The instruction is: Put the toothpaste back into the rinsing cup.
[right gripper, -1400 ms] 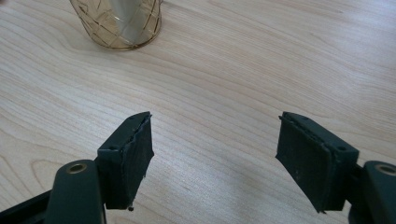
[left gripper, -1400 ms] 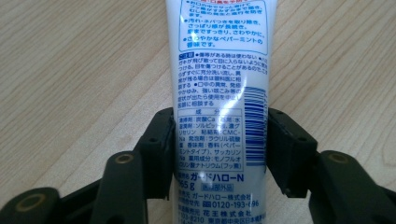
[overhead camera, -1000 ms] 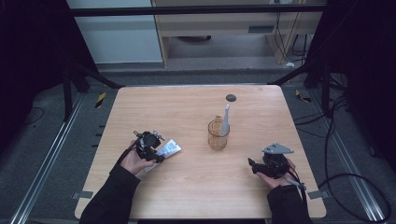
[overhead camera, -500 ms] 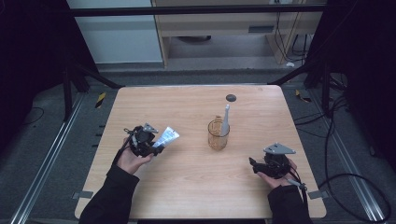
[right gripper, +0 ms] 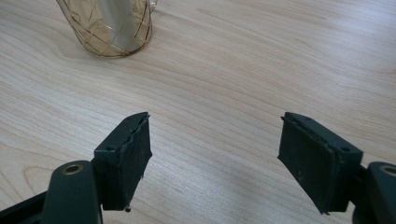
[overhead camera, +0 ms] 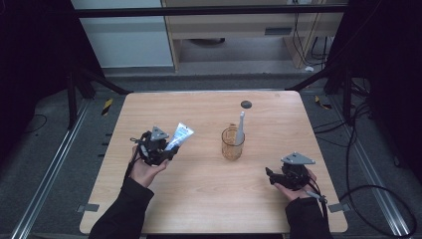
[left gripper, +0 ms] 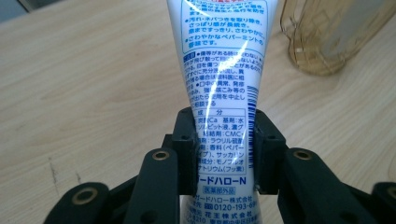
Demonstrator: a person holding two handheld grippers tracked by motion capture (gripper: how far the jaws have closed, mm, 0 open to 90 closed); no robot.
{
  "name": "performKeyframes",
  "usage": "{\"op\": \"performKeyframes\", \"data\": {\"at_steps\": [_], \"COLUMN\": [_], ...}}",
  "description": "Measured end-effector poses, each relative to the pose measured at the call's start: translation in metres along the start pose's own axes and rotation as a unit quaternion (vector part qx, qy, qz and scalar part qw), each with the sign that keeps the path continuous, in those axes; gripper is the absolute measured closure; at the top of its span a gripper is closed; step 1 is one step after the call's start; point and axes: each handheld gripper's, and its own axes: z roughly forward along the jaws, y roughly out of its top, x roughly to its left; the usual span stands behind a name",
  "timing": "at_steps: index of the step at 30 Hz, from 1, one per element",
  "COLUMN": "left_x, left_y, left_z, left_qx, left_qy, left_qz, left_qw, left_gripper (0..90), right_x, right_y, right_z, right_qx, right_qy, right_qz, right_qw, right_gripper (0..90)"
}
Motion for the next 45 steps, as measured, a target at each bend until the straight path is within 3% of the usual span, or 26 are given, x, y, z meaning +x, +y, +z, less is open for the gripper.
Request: {"op": "performKeyframes", "data": {"at_steps": [7,16,22,29,34,45], "left_x": [-0.005,-0.024,-0.035,-0.045,-0.051,-0.064], "left_y": [0.016,0.035,0.046,0.057,0.063,0.078], "left_z": [0.0,0.011,0.017,0.026,0.036,0.051], "left_qx": [-0.045,-0.096,-0.123,-0.14,-0.157,-0.204], "left_qy": [0.01,0.008,0.007,0.013,0.008,-0.01], "left_qz": [-0.017,-0.032,-0.039,-0.034,-0.039,-0.056], "left_qw": [0.9988,0.9948,0.9916,0.9896,0.9867,0.9772], "left_gripper": [67.2,67.2,67.2,67.2,67.2,67.2], "right_x": [-0.001,-0.002,-0.002,-0.002,-0.001,-0.002], "right_y": [0.0,0.001,0.0,0.0,0.0,-0.002], "right_z": [-0.002,-0.003,-0.002,-0.001,0.0,0.001], "right_qx": [-0.005,-0.011,-0.015,-0.017,-0.017,-0.019], "right_qy": [-0.001,-0.004,-0.006,-0.011,-0.012,-0.018], "right_qz": [0.004,0.001,0.001,-0.002,-0.003,-0.004], "right_qw": [1.0,0.9999,0.9999,0.9998,0.9998,0.9996], "right_gripper": [24.5,23.0,21.5,19.6,19.1,18.2]}}
